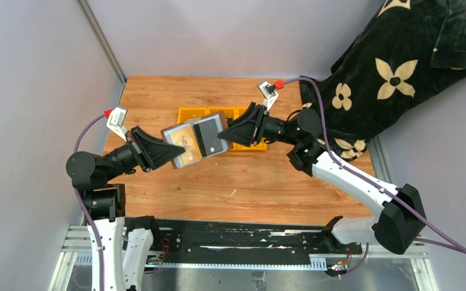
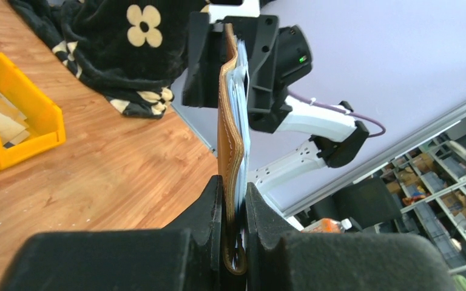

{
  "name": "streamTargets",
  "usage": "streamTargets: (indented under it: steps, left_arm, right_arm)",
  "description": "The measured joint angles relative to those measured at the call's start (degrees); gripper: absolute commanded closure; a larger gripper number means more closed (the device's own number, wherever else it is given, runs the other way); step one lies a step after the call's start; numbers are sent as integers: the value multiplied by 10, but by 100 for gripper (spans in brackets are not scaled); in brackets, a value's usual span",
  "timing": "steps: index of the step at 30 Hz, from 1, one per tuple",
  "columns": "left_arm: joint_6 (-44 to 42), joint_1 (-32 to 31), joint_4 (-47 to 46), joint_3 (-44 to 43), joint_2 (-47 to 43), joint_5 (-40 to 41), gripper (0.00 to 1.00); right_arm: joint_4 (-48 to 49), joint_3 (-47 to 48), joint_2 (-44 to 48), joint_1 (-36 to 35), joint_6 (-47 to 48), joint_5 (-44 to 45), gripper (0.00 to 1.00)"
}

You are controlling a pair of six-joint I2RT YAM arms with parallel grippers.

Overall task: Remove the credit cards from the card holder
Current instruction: Remove the credit card from the card holder.

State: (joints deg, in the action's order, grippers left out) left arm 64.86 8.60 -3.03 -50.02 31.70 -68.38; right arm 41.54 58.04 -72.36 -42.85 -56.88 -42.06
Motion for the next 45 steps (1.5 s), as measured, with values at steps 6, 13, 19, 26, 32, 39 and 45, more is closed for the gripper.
streamTargets:
  steps: [6, 13, 19, 26, 32, 39, 45]
  left_arm:
    - [35, 0, -28, 0, 1, 14, 100]
    - [-88, 0, 115, -31, 0, 77, 100]
    - [-183, 0, 202, -44, -1, 145, 100]
    - [-232, 0, 249, -44, 1, 160, 100]
    - [-245, 0, 259, -44, 2, 140, 100]
    - [-236, 0, 245, -44, 6, 94, 100]
    - [-210, 3, 216, -44, 9, 66, 100]
  right_arm:
    - [33, -15, -14, 13, -27, 2, 25]
    - [-279, 75, 128, 15, 151, 179, 28]
    - [-323, 165, 142, -12, 198, 168, 28]
    - [-330, 199, -18, -95, 210, 65, 30]
    - [-345, 200, -80, -106, 210, 17, 35]
    - [-325, 211, -94, -101, 208, -2, 39]
    - [-293, 204, -101, -80, 190, -29, 42]
